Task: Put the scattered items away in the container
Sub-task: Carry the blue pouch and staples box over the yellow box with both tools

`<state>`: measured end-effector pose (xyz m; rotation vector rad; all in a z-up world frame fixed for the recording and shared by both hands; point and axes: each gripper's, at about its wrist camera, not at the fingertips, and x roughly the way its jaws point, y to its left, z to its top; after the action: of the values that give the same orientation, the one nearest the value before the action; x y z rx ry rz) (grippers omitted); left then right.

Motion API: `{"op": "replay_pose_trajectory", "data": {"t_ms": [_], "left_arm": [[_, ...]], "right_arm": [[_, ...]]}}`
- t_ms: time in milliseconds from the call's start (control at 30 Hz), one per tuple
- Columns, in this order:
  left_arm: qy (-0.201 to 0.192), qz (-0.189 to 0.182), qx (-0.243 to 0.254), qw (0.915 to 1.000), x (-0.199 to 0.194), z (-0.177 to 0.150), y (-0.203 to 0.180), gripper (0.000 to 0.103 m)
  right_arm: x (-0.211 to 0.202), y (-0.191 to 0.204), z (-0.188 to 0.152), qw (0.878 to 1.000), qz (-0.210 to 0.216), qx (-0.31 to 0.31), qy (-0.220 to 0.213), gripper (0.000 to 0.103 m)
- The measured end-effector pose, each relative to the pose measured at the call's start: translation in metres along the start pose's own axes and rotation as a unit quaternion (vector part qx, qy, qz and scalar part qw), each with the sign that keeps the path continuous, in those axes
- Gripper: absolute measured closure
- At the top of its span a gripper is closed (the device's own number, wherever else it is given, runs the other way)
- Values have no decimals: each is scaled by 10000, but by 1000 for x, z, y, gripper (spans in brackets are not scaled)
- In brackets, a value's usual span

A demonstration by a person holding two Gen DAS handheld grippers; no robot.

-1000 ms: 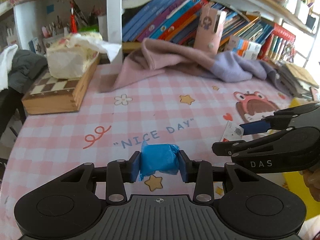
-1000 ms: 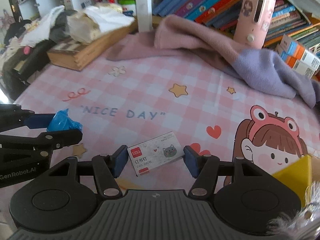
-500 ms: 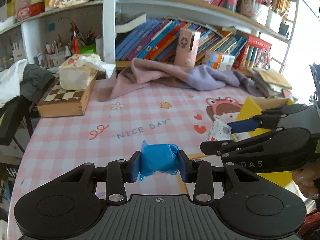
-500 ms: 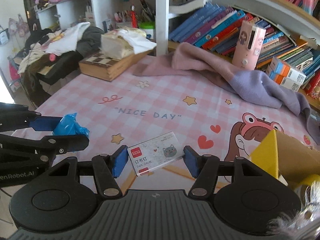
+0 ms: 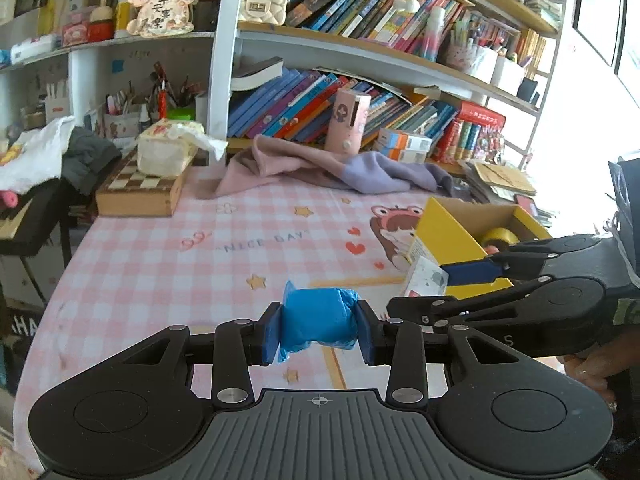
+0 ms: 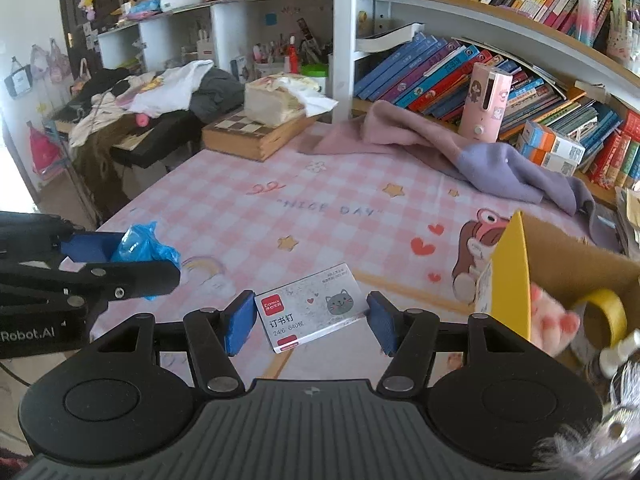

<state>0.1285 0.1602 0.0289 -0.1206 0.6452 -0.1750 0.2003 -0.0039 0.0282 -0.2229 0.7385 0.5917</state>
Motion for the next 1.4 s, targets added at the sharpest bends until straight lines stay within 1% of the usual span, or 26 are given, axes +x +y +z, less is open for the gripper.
{"op": "replay_pose_trajectory", "data": {"t_ms": [233,333,533,667,733,833,1033,1167,1267,1400], "left_arm": [[-4,40,-69,10000,-44,-35,-5,67],[22,1,-87,10000,-62,-50,-8,67],[92,-158,-79,9998,-89,-74,-17,67],[96,-350,4,9993,-98,-80,-23,67],[96,-451,10,9989,-100,-83,-26,67],[121,-640,59,9979,-99,-87,-34,67],[176,-1018,261,9943,-95,-90,-55,68],[205,-1280,411,9907,-89,-89,-68,68],[256,-1485,617,9866,-85,-88,-84,68],[321,-1666,771,9825,-80,-89,-97,68]], "right_arm": [[-31,33,-32,10000,27,-73,30,45],[-47,48,-49,9999,59,-94,38,45],[-76,67,-82,9999,-5,86,55,45],[-93,67,-99,9993,-161,332,88,45],[-101,64,-105,9983,-277,492,115,45],[-113,61,-112,9972,-491,559,99,45],[-132,50,-128,9933,-829,795,139,45],[-146,44,-141,9899,-1047,949,107,45],[-158,36,-148,9858,-1259,1107,51,45],[-168,26,-160,9795,-1470,1379,53,45]]}}
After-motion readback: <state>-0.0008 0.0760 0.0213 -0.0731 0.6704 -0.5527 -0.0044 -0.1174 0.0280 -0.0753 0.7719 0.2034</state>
